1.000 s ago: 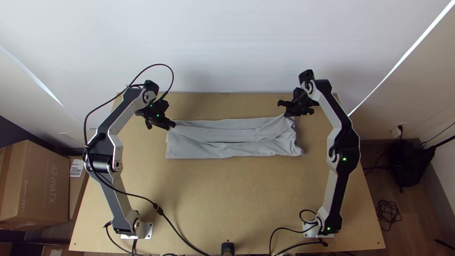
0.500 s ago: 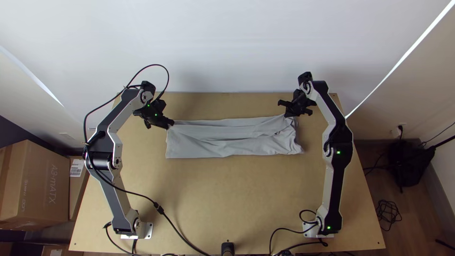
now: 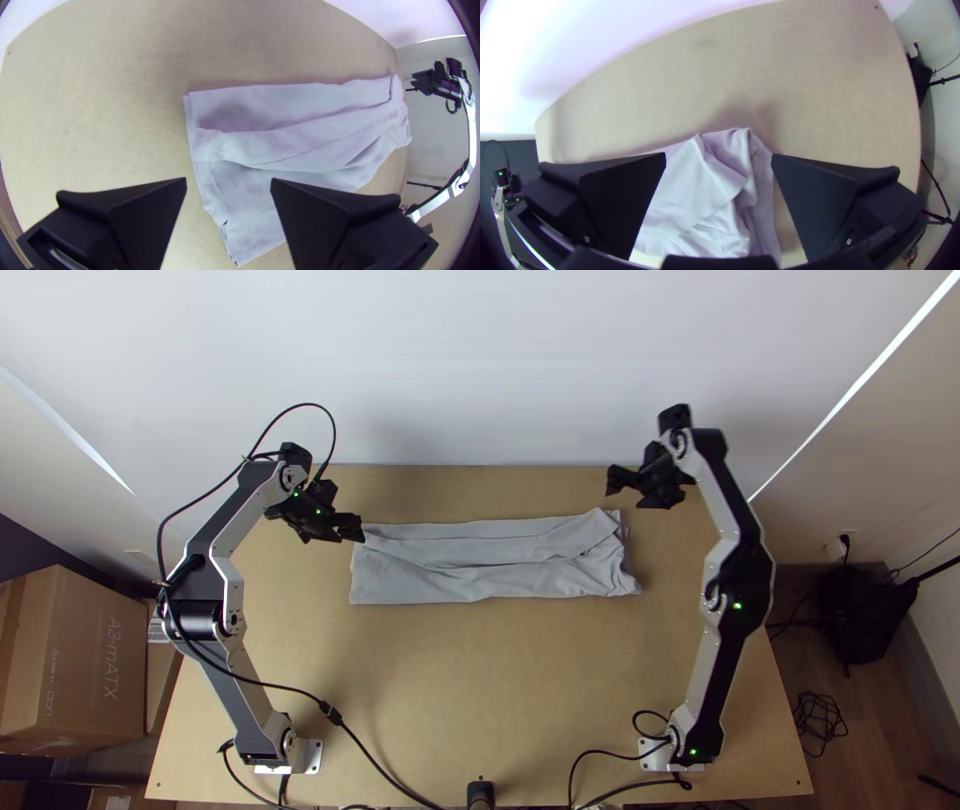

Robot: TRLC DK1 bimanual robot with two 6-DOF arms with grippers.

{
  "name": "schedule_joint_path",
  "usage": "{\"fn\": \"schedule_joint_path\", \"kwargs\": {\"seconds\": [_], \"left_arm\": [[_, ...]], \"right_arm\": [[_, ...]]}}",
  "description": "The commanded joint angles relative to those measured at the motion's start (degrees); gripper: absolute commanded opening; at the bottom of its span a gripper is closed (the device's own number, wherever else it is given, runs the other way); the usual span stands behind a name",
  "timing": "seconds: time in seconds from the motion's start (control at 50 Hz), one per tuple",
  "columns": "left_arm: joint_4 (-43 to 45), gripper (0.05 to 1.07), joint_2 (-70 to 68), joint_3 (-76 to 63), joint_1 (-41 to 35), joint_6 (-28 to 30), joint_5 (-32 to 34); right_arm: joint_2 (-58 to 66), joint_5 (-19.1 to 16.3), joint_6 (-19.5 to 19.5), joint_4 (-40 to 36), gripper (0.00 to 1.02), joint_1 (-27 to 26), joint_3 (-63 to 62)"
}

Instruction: Fold the t-shirt

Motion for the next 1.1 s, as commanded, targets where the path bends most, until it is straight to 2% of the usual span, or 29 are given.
{"fn": "schedule_joint_path", "kwargs": {"seconds": [0.0,0.04,0.08,0.18,0.24,0.34,0.4,0.78,0.94,1.08], "left_arm": [[4.7,1.03,-5.5,-5.3,1.0,-2.4,0.9],[8.1,1.03,-7.5,-8.3,1.4,-3.0,1.7],[12.0,1.03,-9.5,-11.4,2.0,-3.8,2.9],[21.8,1.03,-13.7,-19.5,2.2,-5.2,4.1],[23.7,1.03,-14.1,-21.6,2.5,-5.5,5.3],[26.7,1.03,-14.1,-24.5,3.0,-5.6,6.8],[28.6,1.03,-14.1,-26.1,3.0,-5.6,7.3],[29.1,1.03,-7.3,-26.2,2.3,-6.2,9.8],[30.2,1.03,-5.0,-25.0,1.9,-7.0,9.6],[29.8,1.03,-3.5,-23.4,0.8,-8.2,9.8]], "right_arm": [[-9.0,0.3,0.8,-0.5,0.99,-2.3,-2.8],[-10.8,-0.5,1.7,-0.6,0.99,-3.1,-3.4],[-12.6,-3.3,2.1,-1.3,0.99,-4.0,-3.5],[-17.4,-15.1,6.9,-1.6,0.99,-7.0,-2.8],[-19.4,-20.6,10.0,-1.7,0.99,-8.4,-1.4],[-21.2,-32.9,17.5,-1.7,0.99,-11.5,1.6],[-22.2,-37.4,20.3,-1.7,0.99,-12.5,2.9],[-27.8,-40.8,24.7,-1.7,0.99,-12.7,2.4],[-28.4,-40.9,26.7,-1.5,0.99,-11.5,7.3],[-29.5,-40.9,26.9,-1.2,0.99,-10.3,6.0]]}}
